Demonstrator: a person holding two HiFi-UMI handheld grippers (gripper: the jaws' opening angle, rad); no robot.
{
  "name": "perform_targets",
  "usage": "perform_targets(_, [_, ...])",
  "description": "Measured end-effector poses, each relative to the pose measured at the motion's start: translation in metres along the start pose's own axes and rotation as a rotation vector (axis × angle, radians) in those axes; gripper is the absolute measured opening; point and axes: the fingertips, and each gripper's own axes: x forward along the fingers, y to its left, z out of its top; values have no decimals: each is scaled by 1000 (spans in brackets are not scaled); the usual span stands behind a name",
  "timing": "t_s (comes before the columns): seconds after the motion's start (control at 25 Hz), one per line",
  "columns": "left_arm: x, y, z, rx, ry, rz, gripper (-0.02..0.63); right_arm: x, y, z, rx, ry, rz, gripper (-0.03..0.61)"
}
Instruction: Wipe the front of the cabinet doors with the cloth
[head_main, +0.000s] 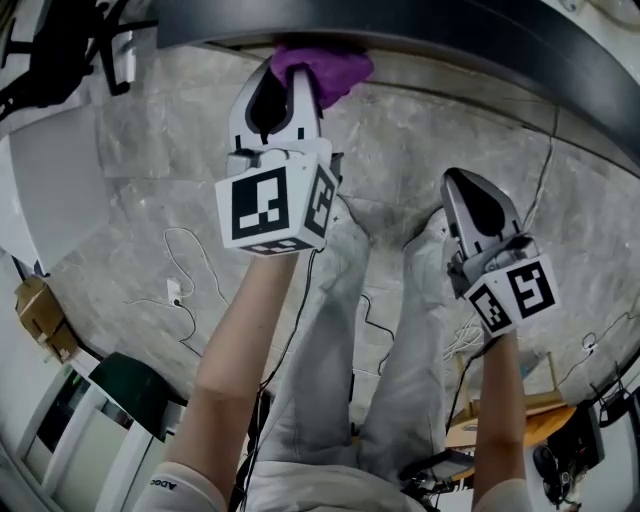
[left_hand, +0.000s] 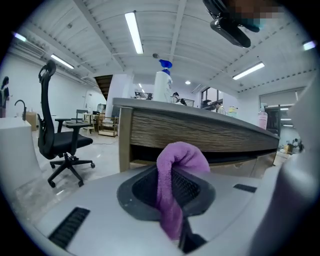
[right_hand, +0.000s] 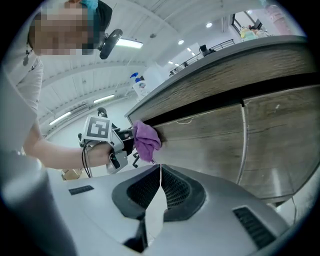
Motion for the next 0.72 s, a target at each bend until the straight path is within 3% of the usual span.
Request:
perform_targets(0.2, [-4, 50, -2, 17, 17, 66, 46, 21, 23, 4, -9, -10, 17, 28])
perform_targets(0.4, [-11, 66, -5, 17, 24, 116, 46, 22, 31, 5, 2, -31, 31, 28])
perform_targets(0.56, [-20, 37, -17, 18, 32, 102, 46, 7, 23, -4, 18, -29, 35, 28])
perform_targets(0.72, [-21, -26, -34, 5, 53, 38, 46, -22, 2, -17, 27, -7, 31, 28])
